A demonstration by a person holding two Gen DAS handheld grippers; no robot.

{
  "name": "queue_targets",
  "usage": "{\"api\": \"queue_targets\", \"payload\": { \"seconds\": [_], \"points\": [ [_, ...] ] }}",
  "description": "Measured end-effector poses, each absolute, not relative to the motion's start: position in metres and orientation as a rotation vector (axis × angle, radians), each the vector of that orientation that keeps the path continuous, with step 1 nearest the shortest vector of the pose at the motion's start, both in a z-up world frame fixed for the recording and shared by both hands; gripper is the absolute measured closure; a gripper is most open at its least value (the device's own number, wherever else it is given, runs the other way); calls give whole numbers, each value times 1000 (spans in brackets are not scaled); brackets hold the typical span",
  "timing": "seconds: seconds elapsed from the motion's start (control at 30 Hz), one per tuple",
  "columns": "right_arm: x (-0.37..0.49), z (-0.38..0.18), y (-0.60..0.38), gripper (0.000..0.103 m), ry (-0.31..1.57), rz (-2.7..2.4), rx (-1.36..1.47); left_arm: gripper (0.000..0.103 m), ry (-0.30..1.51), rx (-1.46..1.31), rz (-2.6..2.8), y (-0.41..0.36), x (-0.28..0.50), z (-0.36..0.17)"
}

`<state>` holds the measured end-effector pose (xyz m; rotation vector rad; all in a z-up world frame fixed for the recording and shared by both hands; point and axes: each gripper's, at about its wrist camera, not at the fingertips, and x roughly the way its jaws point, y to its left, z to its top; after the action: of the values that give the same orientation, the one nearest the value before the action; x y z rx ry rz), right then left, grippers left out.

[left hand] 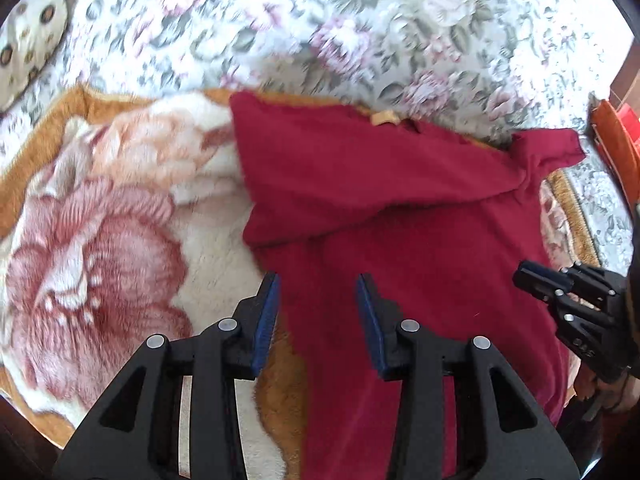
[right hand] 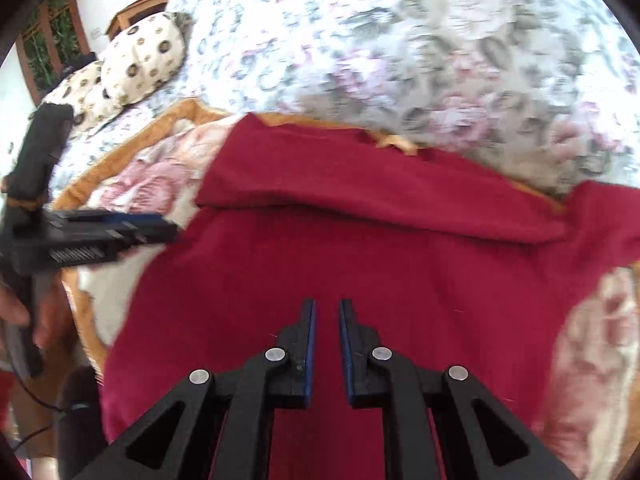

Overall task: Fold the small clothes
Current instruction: 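Fold the held sleeve across the chest and open the right tool, then grasp the sleeve cuff with the right tool and lift it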

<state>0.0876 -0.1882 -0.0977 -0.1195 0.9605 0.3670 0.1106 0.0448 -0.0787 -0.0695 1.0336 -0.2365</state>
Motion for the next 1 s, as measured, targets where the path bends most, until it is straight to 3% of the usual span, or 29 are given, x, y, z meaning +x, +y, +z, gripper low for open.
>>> {"api": "queue_targets", "payload": {
  "seconds": [0.17,0.27,0.4,0.67,0.7,0.8,1.0],
  "points": [
    [79,-113,-238,93,1014,243,-123,64,1025,-102,-326,7,118,-82],
    [77,-125,-254,93,1036,213,-97,56,1072,-123,-346,-16,124,-107],
    [74,-124,-258,92,1022,236,-81,56,1140,-55,-328,-46,123,-137],
    [84,-107,-305,90,998,180,16,52,1045,-24,-356,-65,131,-101],
    [84,-104,-313,88,992,168,36,52,1036,-31,-360,-67,134,-99],
    [86,-97,-344,67,970,136,101,52,1027,-69,-367,-79,147,-91],
    [108,-88,-418,63,928,22,223,52,1067,-159,-406,-105,181,-95]
  ]
}}
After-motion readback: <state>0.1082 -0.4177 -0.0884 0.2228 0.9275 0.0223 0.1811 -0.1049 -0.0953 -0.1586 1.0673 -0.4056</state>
